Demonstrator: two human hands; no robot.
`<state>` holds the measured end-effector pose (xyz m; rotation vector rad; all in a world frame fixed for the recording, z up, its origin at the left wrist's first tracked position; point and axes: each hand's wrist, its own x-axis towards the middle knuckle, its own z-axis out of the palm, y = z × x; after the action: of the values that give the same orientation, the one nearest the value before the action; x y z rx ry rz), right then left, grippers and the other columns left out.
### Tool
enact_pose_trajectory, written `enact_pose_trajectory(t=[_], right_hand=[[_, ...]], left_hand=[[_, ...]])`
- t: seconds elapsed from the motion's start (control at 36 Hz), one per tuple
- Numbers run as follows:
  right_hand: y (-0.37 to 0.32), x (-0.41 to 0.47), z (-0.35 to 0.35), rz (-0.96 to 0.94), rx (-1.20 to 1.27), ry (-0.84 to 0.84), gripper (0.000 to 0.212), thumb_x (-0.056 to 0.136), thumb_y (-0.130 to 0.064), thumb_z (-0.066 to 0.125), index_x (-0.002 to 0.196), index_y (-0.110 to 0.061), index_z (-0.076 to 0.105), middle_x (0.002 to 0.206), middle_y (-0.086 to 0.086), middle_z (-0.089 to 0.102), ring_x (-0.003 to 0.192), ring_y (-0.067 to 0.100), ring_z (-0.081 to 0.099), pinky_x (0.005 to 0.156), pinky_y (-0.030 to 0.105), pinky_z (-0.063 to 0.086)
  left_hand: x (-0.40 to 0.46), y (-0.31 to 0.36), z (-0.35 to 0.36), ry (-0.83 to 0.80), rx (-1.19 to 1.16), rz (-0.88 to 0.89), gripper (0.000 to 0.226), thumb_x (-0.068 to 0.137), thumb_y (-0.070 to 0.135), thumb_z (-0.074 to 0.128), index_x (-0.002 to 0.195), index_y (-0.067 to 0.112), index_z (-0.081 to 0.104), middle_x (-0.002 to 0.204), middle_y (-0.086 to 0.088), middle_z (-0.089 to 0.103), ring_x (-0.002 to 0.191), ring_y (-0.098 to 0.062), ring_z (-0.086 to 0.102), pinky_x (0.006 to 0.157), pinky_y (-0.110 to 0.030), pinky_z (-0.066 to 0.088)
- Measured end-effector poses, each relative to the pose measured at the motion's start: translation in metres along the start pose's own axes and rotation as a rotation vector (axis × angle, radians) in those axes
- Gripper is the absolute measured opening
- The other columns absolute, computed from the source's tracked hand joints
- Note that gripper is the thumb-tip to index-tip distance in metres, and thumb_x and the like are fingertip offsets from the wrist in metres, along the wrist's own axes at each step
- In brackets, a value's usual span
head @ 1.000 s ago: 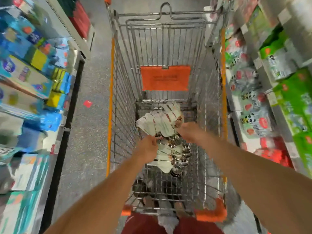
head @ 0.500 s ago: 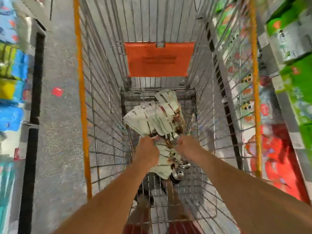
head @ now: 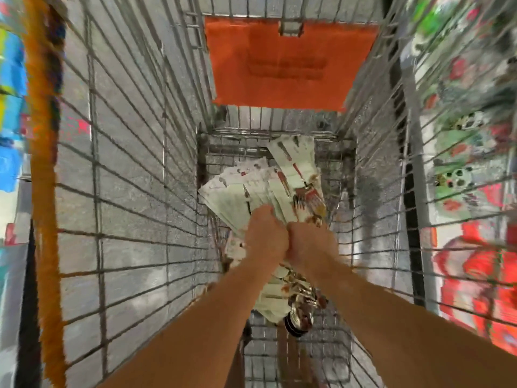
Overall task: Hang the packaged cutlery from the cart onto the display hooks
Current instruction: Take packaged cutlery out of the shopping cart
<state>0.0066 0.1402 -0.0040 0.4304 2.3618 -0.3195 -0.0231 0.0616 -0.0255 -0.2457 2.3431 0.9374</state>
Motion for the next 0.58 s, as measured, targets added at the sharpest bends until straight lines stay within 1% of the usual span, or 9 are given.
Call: enact_pose_trajectory(t=[0.06,0.11,0.19,0.25,0.33,0.39,0.44,0.5,0.58], right_hand=[[0.001,-0.005,0.001,-0.007,0.010,0.011,0.013,0.091,-0.029,0.055,0.098,-0.024,0.065,0.086,-0.002,0.069,0.078,0.022,0.068,0.064,0.032,0.052],[0.002,-0.008,-0.002,-0.011,0.014,0.060,0.011,0.092,-0.029,0.054,0.093,-0.023,0.063,0.083,-0.003,0.067,0.074,0.022,0.066,0.062,0.031,0.051],[0.007,-0.002,-0.010,0.041,0.118,0.201,0.007,0.091,-0.027,0.050,0.088,-0.024,0.056,0.082,-0.003,0.065,0.072,0.020,0.062,0.065,0.033,0.054],[0.011,0.010,-0.018,0.088,0.220,0.347,0.008,0.093,-0.028,0.050,0.091,-0.023,0.056,0.086,-0.004,0.063,0.076,0.019,0.060,0.067,0.035,0.055],[0.019,0.035,-0.029,0.157,0.313,0.489,0.018,0.093,-0.025,0.049,0.109,-0.019,0.054,0.104,0.001,0.057,0.092,0.018,0.054,0.080,0.039,0.054],[0.025,0.050,-0.033,0.171,0.347,0.469,0.029,0.092,-0.026,0.051,0.120,-0.017,0.050,0.116,0.006,0.052,0.102,0.019,0.049,0.091,0.039,0.049],[0.029,0.060,-0.033,0.111,0.315,0.384,0.046,0.094,-0.035,0.050,0.137,-0.018,0.041,0.133,0.009,0.045,0.118,0.022,0.044,0.103,0.040,0.042],[0.030,0.067,-0.033,0.021,0.209,0.262,0.065,0.097,-0.048,0.044,0.153,-0.024,0.022,0.157,0.011,0.024,0.141,0.030,0.028,0.116,0.047,0.027],[0.027,0.077,-0.029,-0.055,0.085,0.103,0.074,0.098,-0.061,0.034,0.157,-0.031,0.002,0.165,0.008,-0.006,0.151,0.034,0.002,0.121,0.046,0.007]], left_hand=[[0.002,0.002,0.002,-0.006,0.008,-0.003,0.018,0.098,0.010,0.044,0.112,0.013,0.056,0.096,0.000,0.052,0.070,-0.003,0.042,0.056,-0.019,0.027],[0.004,0.004,0.001,-0.008,0.009,-0.021,0.016,0.099,0.011,0.044,0.110,0.013,0.056,0.098,-0.001,0.053,0.072,-0.007,0.044,0.058,-0.020,0.028],[0.012,0.008,-0.002,0.001,0.005,-0.053,0.011,0.098,0.011,0.043,0.096,0.013,0.053,0.090,-0.003,0.055,0.070,-0.012,0.046,0.054,-0.024,0.028],[0.017,0.010,-0.003,-0.005,-0.010,-0.066,0.013,0.099,0.011,0.043,0.096,0.013,0.055,0.090,-0.004,0.058,0.076,-0.017,0.052,0.058,-0.027,0.033],[0.024,0.013,-0.003,-0.031,0.001,-0.077,0.010,0.099,0.009,0.044,0.098,0.013,0.054,0.088,-0.002,0.057,0.073,-0.013,0.049,0.059,-0.025,0.036],[0.029,0.014,-0.002,-0.017,-0.002,-0.090,0.010,0.099,0.008,0.045,0.097,0.012,0.054,0.086,-0.001,0.057,0.074,-0.014,0.051,0.060,-0.025,0.038],[0.031,0.015,0.001,0.008,-0.041,-0.116,0.009,0.100,0.011,0.046,0.096,0.014,0.053,0.087,0.000,0.059,0.079,-0.017,0.057,0.063,-0.025,0.045],[0.032,0.017,0.005,0.021,-0.063,-0.129,0.006,0.099,0.013,0.048,0.095,0.017,0.050,0.089,0.000,0.059,0.081,-0.017,0.058,0.066,-0.027,0.049],[0.034,0.016,0.007,0.052,-0.126,-0.167,0.007,0.099,0.018,0.055,0.104,0.015,0.051,0.089,0.003,0.058,0.079,-0.012,0.057,0.065,-0.025,0.047]])
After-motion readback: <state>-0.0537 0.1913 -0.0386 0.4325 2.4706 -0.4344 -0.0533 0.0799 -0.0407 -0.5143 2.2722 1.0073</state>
